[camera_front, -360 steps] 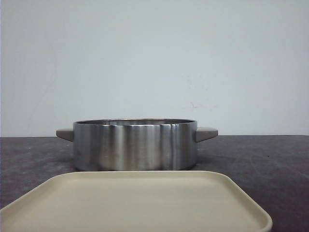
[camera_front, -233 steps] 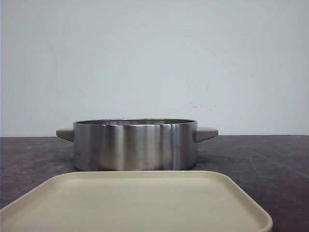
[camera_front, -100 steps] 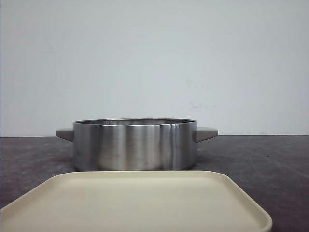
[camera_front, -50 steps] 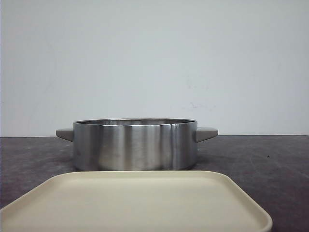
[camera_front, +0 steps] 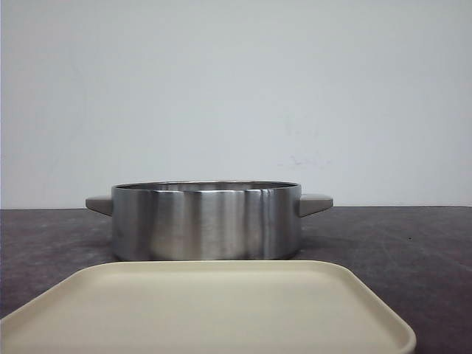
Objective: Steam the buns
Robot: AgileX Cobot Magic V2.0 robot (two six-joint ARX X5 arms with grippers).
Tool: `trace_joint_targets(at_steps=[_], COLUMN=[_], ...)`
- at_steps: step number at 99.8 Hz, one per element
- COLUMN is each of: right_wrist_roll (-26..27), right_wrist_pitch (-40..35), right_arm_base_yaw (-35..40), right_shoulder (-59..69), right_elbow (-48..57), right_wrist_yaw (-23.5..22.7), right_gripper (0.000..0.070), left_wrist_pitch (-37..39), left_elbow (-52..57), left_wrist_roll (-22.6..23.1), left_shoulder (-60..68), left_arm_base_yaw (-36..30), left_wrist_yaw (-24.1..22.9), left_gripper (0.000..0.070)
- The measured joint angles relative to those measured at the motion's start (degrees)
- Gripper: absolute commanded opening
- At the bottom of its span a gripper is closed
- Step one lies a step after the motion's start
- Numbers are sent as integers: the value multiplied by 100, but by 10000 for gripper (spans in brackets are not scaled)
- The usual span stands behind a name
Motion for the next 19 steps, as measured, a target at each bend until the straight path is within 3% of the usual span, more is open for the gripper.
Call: trace_joint_targets(at_steps=[19], right_wrist_roll=[0], right_wrist_pitch=[0], right_arm_base_yaw=[0], right_shoulder=[0], right_elbow=[0], right_wrist_yaw=[0], right_gripper=[8], left_wrist_pitch=[0], left_elbow=[0], left_wrist_roll=[0], left_shoulder=[0], left_arm_base_yaw=[0], left_wrist_yaw=[0], left_gripper=[0])
